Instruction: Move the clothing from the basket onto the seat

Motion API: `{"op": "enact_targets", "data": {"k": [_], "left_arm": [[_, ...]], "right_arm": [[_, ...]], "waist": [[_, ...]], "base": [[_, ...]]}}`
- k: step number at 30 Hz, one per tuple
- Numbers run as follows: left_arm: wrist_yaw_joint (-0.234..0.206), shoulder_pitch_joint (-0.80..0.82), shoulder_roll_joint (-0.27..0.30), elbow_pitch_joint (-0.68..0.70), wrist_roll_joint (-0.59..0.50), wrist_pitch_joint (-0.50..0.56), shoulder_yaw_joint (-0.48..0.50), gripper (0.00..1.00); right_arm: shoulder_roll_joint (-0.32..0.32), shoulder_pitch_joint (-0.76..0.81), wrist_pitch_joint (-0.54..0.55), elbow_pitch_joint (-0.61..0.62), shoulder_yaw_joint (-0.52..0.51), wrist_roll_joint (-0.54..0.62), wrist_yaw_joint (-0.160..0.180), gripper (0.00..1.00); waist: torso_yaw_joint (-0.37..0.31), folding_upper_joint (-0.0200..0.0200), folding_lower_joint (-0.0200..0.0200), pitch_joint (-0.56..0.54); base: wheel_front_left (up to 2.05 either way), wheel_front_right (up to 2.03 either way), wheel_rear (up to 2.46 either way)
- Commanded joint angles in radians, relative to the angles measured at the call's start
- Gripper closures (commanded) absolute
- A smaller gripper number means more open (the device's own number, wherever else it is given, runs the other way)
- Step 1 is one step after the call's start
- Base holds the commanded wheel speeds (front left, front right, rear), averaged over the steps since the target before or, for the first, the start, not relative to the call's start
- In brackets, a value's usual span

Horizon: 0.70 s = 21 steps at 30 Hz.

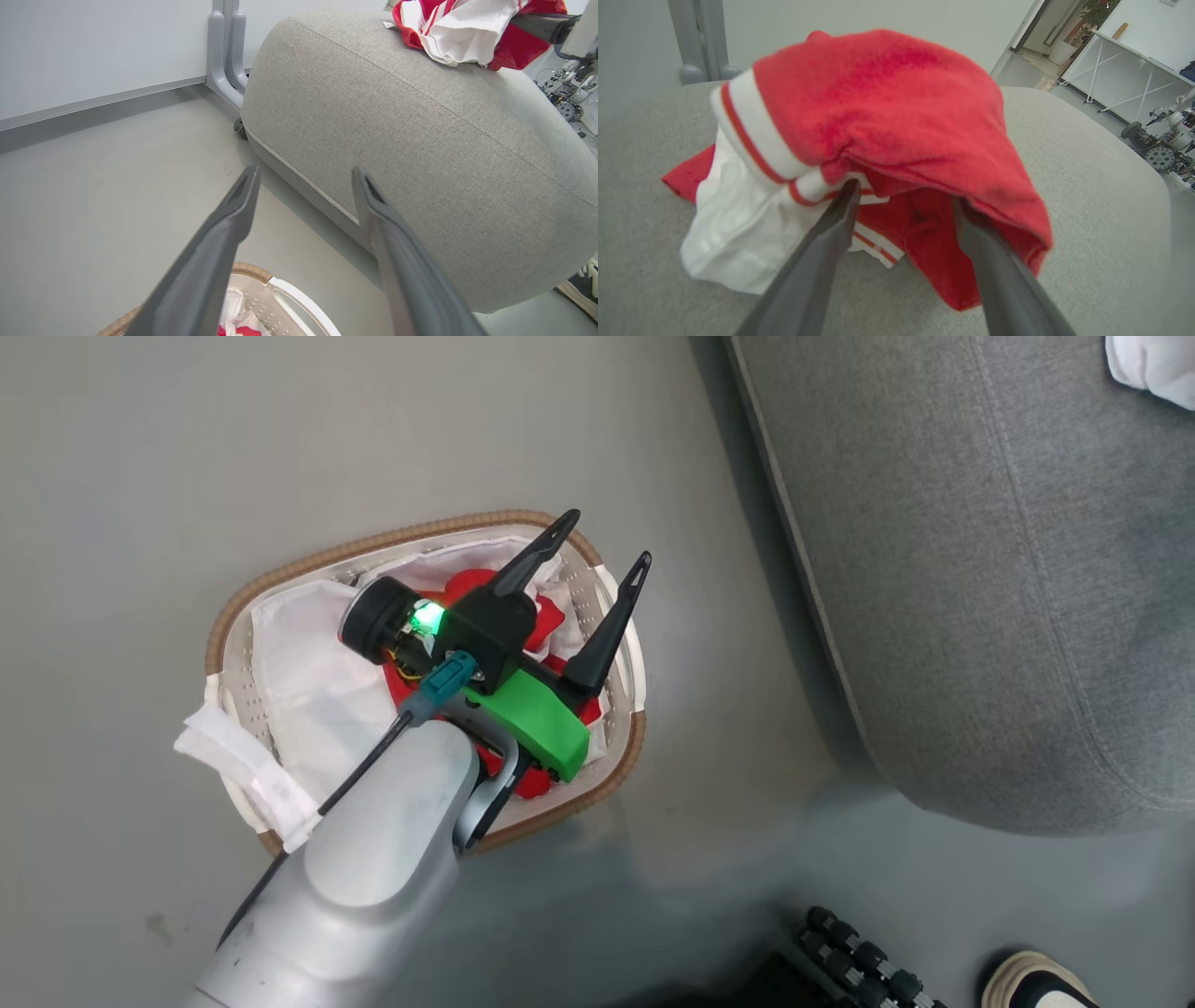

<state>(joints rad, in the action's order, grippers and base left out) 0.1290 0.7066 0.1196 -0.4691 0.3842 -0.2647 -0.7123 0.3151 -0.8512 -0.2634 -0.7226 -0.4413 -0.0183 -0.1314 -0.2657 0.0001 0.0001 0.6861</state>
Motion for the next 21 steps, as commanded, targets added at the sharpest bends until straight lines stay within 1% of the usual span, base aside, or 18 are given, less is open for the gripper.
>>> {"op": "enact_targets", "data": {"k": [1,5,8,12,15,21], "left_arm": [[0.002,-0.017,0.003,0.001,0.008,0.000,0.009,0.00],[0.003,-0.039,-0.004,0.007,0.014,0.001,0.035,0.00],[0.001,-0.071,-0.006,0.015,0.013,0.000,0.066,0.00],[-0.002,-0.112,-0.013,0.027,-0.005,0.000,0.111,0.00],[-0.002,-0.146,-0.018,0.031,-0.016,0.001,0.146,0.00],[-0.006,-0.221,-0.033,0.042,-0.026,0.001,0.252,0.00]], "right_arm": [[-0.015,0.037,-0.002,0.009,-0.004,-0.007,0.001,0.00],[-0.051,0.100,-0.002,0.058,-0.021,-0.018,0.001,0.00],[-0.085,0.169,-0.001,0.102,-0.002,-0.015,0.001,0.00],[-0.126,0.223,-0.001,0.159,-0.008,-0.066,0.001,0.00],[-0.146,0.264,-0.001,0.194,0.022,-0.080,0.001,0.00],[-0.154,0.304,-0.001,0.236,0.103,-0.081,0.001,0.00]], "waist": [[0.002,-0.0001,-0.0001,-0.025],[0.011,-0.0001,-0.0001,-0.068],[0.020,-0.0001,-0.0001,-0.109],[0.049,-0.0001,-0.0001,-0.165],[0.074,-0.0001,-0.0001,-0.201],[0.137,-0.0001,-0.0001,-0.278]], "base": [[0.00,0.00,0.00],[0.00,0.00,0.00],[0.00,0.00,0.00],[0.00,0.00,0.00],[0.00,0.00,0.00],[0.00,0.00,0.00]]}}
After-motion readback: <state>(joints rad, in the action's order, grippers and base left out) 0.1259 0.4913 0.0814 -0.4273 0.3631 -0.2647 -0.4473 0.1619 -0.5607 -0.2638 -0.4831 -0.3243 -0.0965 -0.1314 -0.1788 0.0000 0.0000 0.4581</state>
